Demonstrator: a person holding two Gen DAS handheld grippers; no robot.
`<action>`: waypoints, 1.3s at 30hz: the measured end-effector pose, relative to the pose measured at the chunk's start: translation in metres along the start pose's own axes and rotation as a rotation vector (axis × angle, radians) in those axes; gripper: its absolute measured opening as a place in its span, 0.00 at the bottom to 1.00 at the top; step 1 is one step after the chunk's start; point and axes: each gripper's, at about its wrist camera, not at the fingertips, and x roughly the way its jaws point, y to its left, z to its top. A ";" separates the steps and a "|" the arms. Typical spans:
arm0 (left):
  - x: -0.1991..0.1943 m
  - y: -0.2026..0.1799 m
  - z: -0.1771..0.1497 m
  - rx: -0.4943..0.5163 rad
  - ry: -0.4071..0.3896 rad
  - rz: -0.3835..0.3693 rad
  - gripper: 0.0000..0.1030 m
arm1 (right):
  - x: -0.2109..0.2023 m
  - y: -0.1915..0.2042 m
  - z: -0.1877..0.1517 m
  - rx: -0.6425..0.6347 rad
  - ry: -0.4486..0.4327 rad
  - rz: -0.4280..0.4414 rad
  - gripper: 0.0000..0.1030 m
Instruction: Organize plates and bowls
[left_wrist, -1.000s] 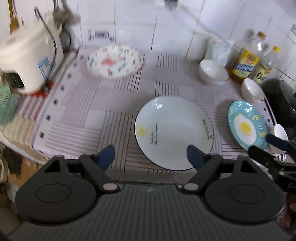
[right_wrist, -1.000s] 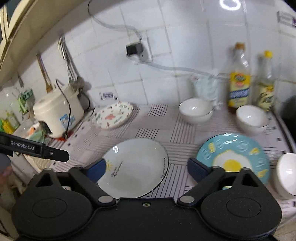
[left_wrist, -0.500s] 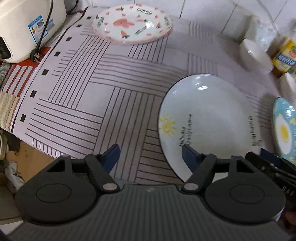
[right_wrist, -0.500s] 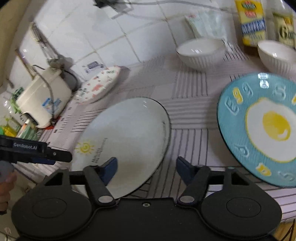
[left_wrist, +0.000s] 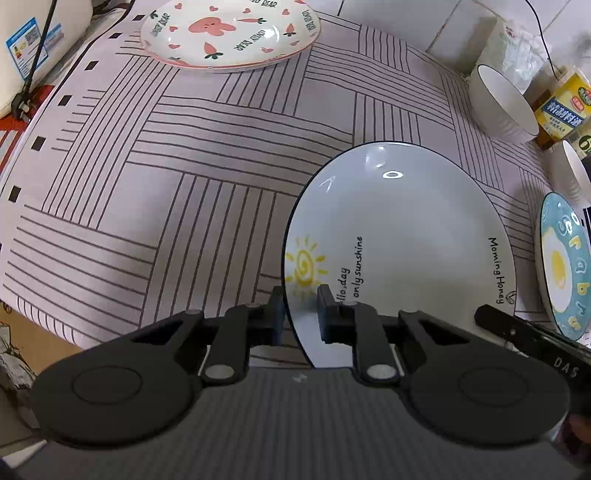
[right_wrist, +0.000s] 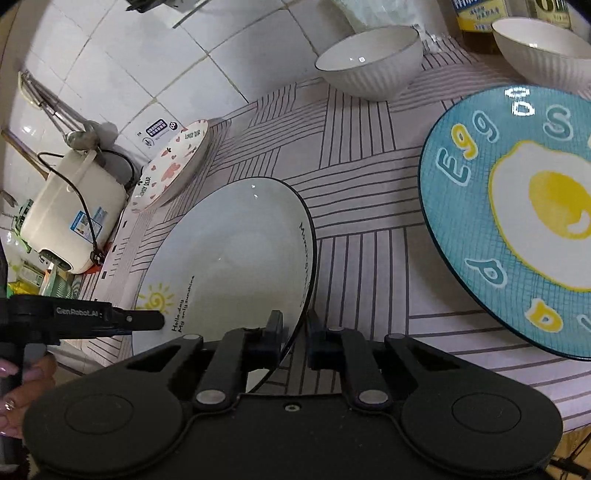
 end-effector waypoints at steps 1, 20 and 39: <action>0.000 0.001 0.000 0.007 0.004 -0.006 0.16 | 0.001 -0.001 0.001 0.011 0.005 0.002 0.14; -0.020 -0.001 0.068 0.179 0.075 -0.070 0.18 | -0.013 0.043 0.042 -0.130 -0.003 -0.040 0.18; 0.033 -0.025 0.144 0.344 0.083 -0.076 0.18 | 0.037 0.021 0.083 -0.062 -0.085 -0.080 0.19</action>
